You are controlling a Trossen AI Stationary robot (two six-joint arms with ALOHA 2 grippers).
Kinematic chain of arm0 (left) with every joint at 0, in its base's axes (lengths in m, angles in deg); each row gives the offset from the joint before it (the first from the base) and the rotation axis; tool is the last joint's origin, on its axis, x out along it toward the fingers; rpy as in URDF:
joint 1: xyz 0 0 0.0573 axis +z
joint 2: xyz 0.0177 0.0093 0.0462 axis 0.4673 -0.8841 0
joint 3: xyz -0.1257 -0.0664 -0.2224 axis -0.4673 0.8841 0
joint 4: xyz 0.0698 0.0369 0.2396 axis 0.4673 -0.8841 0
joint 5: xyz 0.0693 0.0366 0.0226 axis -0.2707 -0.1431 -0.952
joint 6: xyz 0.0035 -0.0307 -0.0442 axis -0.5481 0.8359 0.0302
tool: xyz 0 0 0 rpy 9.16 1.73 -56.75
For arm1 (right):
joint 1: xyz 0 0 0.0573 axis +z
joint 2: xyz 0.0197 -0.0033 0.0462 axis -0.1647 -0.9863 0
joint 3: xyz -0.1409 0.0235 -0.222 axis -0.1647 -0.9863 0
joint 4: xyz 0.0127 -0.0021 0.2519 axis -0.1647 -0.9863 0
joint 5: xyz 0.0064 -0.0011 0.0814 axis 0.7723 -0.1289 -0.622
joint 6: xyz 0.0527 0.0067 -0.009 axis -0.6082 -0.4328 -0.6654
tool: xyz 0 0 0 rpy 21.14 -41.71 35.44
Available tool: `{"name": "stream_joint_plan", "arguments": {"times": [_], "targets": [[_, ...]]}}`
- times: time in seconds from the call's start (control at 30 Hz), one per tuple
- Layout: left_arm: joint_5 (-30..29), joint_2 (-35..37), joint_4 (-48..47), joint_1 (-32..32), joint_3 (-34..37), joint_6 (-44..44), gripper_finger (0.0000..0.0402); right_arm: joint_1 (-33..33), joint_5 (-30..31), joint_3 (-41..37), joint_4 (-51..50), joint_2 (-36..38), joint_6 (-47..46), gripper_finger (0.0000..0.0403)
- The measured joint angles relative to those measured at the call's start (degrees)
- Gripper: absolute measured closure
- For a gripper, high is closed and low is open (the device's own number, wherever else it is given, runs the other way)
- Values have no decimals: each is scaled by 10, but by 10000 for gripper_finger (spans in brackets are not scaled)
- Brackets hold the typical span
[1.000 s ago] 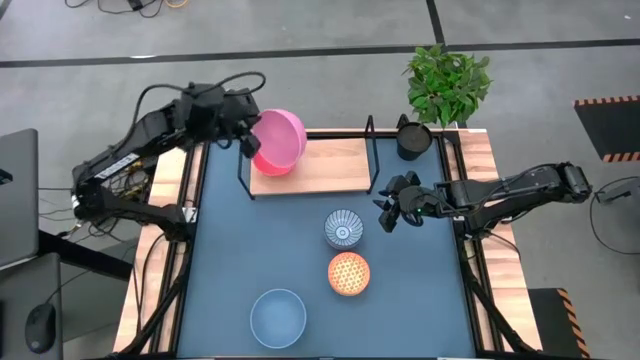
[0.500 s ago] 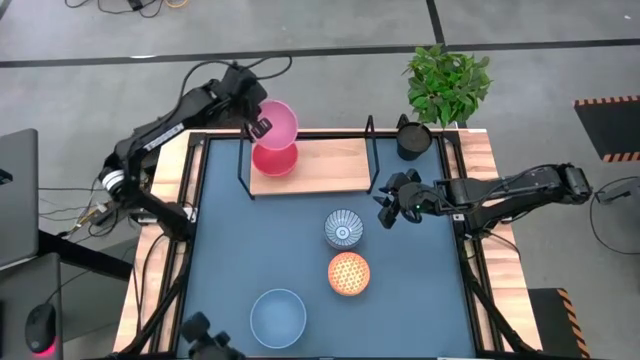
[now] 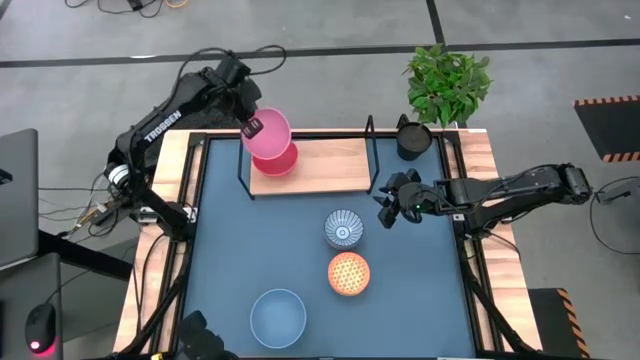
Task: Place and stack bowls onto a shelf
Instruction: Stack the pink bowl on top of the orange bowl on the shelf
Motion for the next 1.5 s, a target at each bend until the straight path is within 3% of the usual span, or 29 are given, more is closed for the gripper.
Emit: {"name": "stream_joint_plan", "arguments": {"times": [0.17, 0.33, 0.4, 0.5, 0.77, 1.5], "targets": [[14, -55, -107, -3, -129, 5, 401, -7, 0, 0, 0, 0, 0, 226], [116, -109, -119, 15, -195, 9, 401, -18, 0, 0, 0, 0, 0, 226], [120, -131, -140, 19, -210, 7, 401, -22, 0, 0, 0, 0, 0, 226], [87, -164, -180, 17, -212, 9, 401, -22, 0, 0, -3, 0, 0, 226], [87, -215, -215, 15, -212, 9, 401, -22, 0, 0, -15, 0, 5, 226], [117, -216, -205, 13, -185, -24, 401, -22, -1, 0, -30, 0, 5, 226]]}}
